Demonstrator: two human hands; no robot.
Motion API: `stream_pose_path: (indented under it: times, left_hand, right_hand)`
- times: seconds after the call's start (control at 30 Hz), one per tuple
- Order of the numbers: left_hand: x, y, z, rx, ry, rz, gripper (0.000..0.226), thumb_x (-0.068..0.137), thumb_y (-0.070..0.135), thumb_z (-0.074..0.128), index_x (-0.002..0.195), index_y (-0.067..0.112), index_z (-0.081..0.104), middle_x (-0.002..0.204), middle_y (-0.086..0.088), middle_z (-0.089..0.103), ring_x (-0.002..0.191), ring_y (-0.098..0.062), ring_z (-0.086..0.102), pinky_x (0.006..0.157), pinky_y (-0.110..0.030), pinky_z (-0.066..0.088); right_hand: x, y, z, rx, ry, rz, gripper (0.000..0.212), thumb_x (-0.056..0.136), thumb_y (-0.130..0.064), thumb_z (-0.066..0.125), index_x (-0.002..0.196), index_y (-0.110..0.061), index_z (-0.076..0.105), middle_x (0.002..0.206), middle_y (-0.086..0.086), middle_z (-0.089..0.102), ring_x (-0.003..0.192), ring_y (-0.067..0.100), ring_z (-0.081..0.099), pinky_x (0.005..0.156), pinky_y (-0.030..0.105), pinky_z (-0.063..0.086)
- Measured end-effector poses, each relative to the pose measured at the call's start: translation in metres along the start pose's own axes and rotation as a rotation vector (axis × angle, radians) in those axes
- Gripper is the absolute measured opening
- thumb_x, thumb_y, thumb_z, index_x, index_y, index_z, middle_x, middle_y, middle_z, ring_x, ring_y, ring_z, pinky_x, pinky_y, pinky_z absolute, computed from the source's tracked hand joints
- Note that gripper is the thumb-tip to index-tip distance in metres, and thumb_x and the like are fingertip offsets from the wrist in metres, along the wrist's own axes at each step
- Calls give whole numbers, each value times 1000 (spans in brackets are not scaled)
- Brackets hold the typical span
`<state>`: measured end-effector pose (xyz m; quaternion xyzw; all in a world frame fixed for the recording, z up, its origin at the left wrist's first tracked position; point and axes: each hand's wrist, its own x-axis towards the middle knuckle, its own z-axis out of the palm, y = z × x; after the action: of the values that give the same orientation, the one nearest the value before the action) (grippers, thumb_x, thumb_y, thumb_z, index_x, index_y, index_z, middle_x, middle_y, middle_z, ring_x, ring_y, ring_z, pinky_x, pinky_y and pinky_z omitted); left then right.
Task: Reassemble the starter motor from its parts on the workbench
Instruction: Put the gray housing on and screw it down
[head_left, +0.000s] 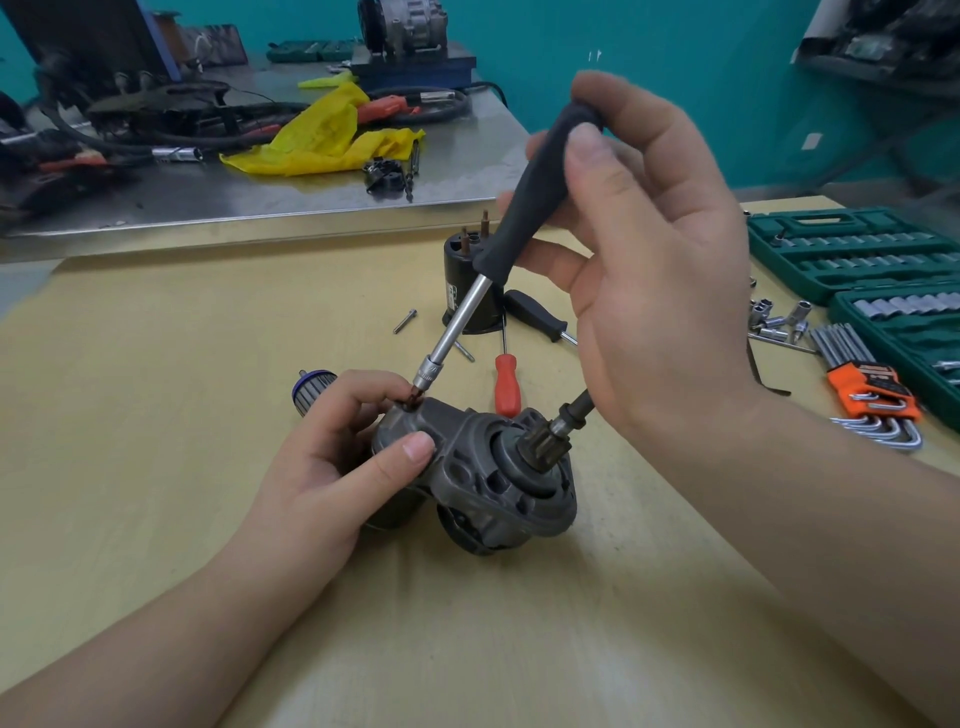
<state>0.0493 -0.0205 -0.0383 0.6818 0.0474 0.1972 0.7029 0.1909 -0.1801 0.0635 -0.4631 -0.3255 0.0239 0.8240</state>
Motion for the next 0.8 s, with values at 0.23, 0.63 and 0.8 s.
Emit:
stream_pose_path:
  times: [0.23,0.63,0.8]
  left_hand:
    - [0,-1,0,-11,-4,-1,30,80,35,79,110,34,71,107,-3,72,89,-24,70,76,-30,61]
    - [1,0,0,1,-2,4,30,81,36,78,110,33,70,106,-3,72,89,-23,70,77,-30,60]
    - [0,0,1,-14,-1,2,30,82,35,79,111,32,70,106,-4,73,89,-23,71,76,-29,61]
  right_hand:
    - [-1,0,1,-73,-7,-26,26,104,-2,60,127,-14,59,111,13,65,92,24,72,78,52,66]
    - [-1,2,1,-115,-16,-59,34,101,1,63,130,-15,58,116,14,67,96,24,71,81,49,66]
    - [1,1,1,-143,-4,-63,29,99,-7,71,123,-19,60,91,-8,68,88,20,68,81,54,66]
